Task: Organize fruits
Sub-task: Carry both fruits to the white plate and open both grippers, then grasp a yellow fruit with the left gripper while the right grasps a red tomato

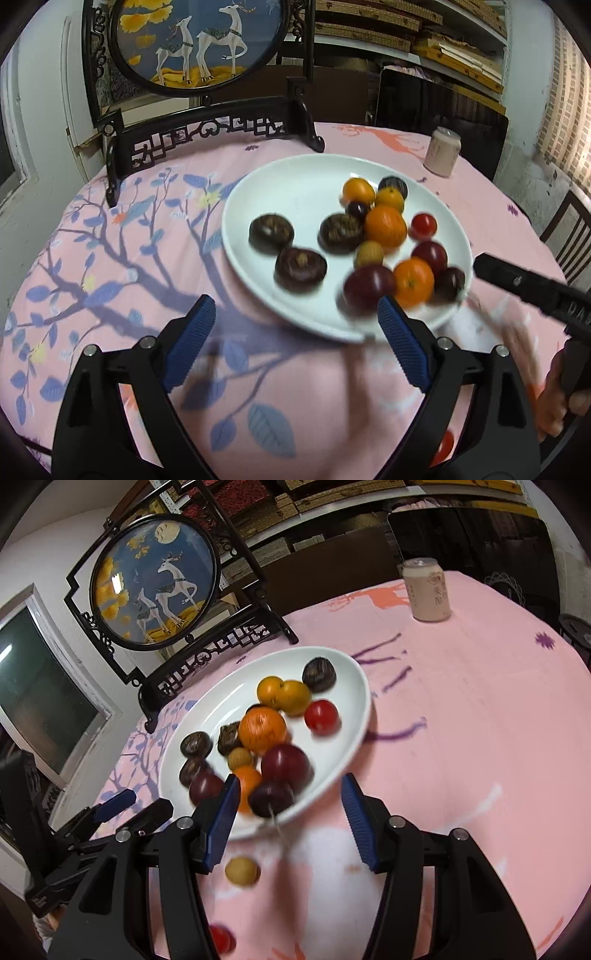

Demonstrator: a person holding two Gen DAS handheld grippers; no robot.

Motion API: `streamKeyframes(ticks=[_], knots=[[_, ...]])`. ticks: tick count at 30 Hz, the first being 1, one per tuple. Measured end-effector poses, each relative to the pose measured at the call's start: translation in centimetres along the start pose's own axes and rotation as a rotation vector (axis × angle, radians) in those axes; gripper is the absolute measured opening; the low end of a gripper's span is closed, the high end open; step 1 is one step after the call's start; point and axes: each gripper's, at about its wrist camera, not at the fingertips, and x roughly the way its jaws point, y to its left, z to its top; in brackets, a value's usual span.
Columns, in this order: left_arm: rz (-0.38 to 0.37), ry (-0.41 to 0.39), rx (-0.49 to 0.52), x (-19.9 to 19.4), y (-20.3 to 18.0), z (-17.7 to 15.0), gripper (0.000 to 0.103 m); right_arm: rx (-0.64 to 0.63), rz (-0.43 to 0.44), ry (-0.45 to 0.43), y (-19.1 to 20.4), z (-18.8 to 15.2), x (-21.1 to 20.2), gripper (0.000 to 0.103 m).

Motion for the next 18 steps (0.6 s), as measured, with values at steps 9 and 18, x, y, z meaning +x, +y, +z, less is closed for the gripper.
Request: streamKeyframes(ticks=[9,18], knots=[[-0.088,0.011,0.054,-1.4,-1.1,-2.1,0.094,0.027,0.06,0.021,-0.4,-2.6,-3.1,0.057],[-0.138,-0.03,0.235,-1.7,-5.6,-3.0,0.09,0.169,0.059,-0.026,-3.1,-2.2,-4.6,0.06]])
